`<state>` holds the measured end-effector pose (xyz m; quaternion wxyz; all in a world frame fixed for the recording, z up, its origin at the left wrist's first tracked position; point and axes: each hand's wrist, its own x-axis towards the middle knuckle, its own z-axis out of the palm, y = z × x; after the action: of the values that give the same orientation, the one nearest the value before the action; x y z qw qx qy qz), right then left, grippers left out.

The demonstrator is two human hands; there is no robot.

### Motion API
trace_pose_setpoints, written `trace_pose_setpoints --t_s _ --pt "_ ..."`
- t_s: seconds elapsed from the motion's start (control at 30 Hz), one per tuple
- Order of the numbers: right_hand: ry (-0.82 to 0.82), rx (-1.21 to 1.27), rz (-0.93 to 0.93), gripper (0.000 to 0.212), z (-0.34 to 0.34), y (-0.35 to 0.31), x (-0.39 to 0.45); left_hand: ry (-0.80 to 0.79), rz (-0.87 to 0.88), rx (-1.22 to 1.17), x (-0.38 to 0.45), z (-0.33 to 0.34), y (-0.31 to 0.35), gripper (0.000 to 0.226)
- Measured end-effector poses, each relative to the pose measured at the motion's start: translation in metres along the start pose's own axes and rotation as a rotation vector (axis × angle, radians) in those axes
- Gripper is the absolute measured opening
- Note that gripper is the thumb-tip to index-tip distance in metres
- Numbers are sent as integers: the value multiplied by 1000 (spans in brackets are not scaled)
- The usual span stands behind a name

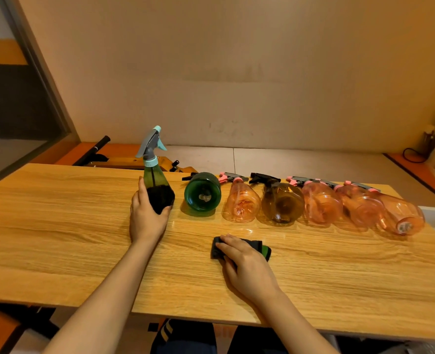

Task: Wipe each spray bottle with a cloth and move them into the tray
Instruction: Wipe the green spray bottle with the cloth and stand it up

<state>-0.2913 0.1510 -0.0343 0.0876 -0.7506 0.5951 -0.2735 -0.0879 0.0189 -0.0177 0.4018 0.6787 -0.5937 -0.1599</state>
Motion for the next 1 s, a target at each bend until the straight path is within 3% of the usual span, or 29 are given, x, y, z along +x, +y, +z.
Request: trace_pose_setpoints --t_s 0.27,0.43,0.57,0.77,1.0 --pt "-12 0 22 44 0 0 0 -72 -124 25 22 0 15 102" --pt "-12 11 22 44 -2 0 1 106 -107 -40 -9 11 45 84" --pt "1 2 17 45 0 1 1 -38 -83 -127 -15 23 79 84" --pt "18 1 8 43 0 0 0 -239 -320 -195 5 45 92 98" --pt "-11 3 -6 44 -2 1 1 -237 -605 -498 15 53 89 93"
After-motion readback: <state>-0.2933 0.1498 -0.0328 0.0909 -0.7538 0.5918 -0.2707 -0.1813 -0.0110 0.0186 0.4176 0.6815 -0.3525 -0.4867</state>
